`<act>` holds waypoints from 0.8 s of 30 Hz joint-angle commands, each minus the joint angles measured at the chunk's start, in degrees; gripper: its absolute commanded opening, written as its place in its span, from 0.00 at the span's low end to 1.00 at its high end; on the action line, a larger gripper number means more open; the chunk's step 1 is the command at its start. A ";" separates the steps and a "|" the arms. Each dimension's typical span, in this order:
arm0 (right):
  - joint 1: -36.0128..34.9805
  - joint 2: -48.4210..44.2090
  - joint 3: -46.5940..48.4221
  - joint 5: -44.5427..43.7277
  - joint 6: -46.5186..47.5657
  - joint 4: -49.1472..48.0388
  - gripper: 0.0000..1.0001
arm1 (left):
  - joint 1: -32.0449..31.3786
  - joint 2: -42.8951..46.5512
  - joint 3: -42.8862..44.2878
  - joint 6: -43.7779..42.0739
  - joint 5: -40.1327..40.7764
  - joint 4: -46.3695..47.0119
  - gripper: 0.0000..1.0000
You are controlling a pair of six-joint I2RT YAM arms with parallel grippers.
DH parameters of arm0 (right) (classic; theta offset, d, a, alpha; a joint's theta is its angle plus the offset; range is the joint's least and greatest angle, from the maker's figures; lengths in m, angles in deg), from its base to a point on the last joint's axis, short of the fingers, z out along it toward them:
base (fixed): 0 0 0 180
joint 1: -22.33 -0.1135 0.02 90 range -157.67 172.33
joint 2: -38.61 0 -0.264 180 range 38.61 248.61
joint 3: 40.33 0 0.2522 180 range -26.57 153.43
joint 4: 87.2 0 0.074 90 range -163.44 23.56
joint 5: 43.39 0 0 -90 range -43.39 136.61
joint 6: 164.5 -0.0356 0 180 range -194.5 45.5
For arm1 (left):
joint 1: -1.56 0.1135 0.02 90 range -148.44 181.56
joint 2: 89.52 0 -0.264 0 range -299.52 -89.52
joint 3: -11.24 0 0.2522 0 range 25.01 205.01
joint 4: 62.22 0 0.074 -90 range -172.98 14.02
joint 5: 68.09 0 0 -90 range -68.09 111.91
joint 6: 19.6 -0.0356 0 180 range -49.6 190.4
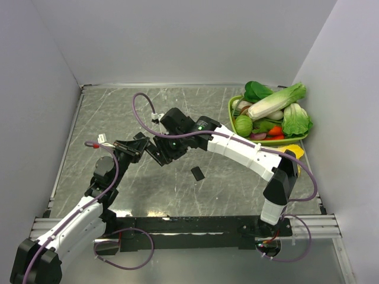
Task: Load the batteries into the remote control
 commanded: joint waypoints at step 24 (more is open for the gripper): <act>1.22 -28.49 -23.48 6.74 28.71 -29.12 0.80 | 1.19 -4.77 6.29 0.93 -11.81 2.01 0.01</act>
